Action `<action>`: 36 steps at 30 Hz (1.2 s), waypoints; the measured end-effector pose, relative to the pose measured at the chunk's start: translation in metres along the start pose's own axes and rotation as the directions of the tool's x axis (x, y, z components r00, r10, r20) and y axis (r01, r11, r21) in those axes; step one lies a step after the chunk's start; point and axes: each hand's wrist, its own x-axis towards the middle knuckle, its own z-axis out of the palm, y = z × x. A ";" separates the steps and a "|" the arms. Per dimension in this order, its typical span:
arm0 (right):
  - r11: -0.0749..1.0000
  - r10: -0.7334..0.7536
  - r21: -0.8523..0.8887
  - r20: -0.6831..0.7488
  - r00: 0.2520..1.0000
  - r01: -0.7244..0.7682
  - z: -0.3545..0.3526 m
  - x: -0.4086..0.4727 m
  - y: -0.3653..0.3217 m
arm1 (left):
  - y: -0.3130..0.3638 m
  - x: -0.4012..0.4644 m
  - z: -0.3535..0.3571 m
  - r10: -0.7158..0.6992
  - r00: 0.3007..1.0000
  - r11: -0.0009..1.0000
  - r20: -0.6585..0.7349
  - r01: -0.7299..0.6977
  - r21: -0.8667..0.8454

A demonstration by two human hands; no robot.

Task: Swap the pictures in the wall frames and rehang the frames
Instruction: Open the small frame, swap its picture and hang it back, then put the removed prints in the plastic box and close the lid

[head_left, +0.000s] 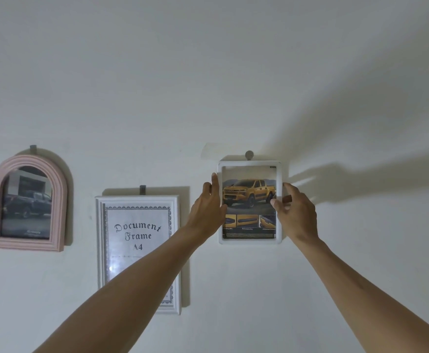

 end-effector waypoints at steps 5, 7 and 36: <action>1.000 -0.008 -0.019 0.013 1.000 0.008 -0.005 -0.002 0.002 | 0.001 -0.002 -0.001 -0.016 1.000 1.000 -0.002 0.016 -0.020; 1.000 0.012 -0.022 0.019 1.000 -0.012 -0.009 -0.005 0.003 | 0.000 -0.003 -0.001 -0.021 1.000 0.999 -0.002 0.020 -0.036; 0.691 0.720 -0.617 0.539 0.437 -0.377 -0.047 -0.363 0.199 | -0.005 -0.394 0.177 -0.573 0.392 0.744 0.719 0.617 0.256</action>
